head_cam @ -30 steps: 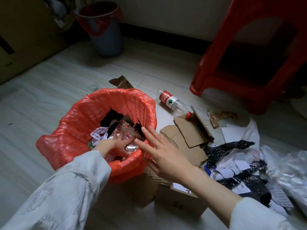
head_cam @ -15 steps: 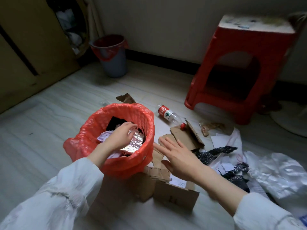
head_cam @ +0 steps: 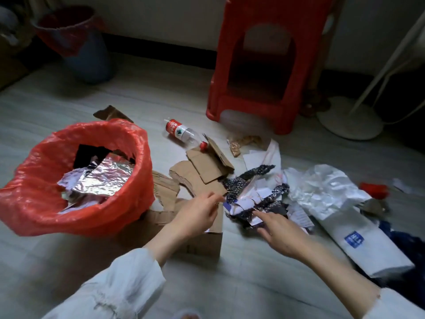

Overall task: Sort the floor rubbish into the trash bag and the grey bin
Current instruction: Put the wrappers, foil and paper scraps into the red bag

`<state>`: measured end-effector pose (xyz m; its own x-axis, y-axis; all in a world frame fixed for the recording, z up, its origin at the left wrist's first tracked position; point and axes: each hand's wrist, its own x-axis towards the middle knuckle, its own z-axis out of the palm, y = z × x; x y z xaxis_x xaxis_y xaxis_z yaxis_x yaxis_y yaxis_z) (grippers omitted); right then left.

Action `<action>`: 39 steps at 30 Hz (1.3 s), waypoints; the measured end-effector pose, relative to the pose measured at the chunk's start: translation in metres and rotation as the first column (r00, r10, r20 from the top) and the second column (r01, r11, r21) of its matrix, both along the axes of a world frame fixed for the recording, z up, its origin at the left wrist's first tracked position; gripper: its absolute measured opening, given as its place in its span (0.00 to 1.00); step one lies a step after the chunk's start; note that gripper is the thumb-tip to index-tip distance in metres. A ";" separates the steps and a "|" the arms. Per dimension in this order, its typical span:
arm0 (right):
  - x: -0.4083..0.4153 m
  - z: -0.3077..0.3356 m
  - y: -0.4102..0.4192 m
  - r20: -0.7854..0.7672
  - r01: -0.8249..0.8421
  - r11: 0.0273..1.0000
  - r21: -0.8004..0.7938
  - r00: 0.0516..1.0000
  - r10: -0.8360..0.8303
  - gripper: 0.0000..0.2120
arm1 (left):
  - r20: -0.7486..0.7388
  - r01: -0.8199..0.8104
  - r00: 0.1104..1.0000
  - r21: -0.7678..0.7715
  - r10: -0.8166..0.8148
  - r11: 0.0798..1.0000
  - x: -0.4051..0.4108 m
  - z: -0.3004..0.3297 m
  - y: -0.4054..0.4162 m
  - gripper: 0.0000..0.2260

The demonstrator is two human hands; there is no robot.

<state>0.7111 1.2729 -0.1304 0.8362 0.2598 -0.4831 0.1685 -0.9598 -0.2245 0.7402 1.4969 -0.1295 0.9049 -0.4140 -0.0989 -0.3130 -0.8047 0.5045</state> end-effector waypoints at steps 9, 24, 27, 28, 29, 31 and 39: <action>0.035 -0.088 -0.038 0.115 0.169 0.975 -0.141 0.981 -0.154 0.37 | -0.249 0.209 0.958 0.280 -0.140 0.937 0.061 -0.100 -0.082 0.26; 0.019 -0.141 -0.069 0.367 0.183 0.961 0.206 0.896 -0.249 0.22 | -0.331 -0.016 0.942 0.096 0.047 0.995 0.060 -0.133 -0.101 0.21; 0.017 -0.133 -0.073 0.426 0.208 0.948 0.241 0.855 -0.296 0.22 | -0.310 -0.104 0.945 0.032 0.109 0.994 0.056 -0.123 -0.099 0.20; 0.015 -0.131 -0.074 0.427 0.215 0.947 0.238 0.853 -0.301 0.22 | -0.309 -0.136 0.942 0.021 0.136 0.991 0.054 -0.119 -0.099 0.19; 0.012 -0.130 -0.076 0.423 0.222 0.947 0.234 0.853 -0.305 0.22 | -0.303 -0.170 0.938 0.012 0.166 0.985 0.053 -0.116 -0.099 0.19; 0.004 -0.125 -0.078 0.386 0.236 0.946 0.223 0.869 -0.308 0.20 | -0.292 -0.211 0.934 0.009 0.204 0.977 0.050 -0.110 -0.100 0.18; -0.026 -0.111 -0.078 0.040 0.417 0.853 0.314 0.892 -0.451 0.30 | -0.306 -0.205 0.924 0.118 0.232 0.972 0.041 -0.105 -0.094 0.21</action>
<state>0.6850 1.1945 -0.2418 0.9389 -0.0284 -0.3431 -0.2108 -0.8354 -0.5076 0.7807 1.4027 -0.2347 0.8885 -0.1879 -0.4186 0.0394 -0.8776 0.4777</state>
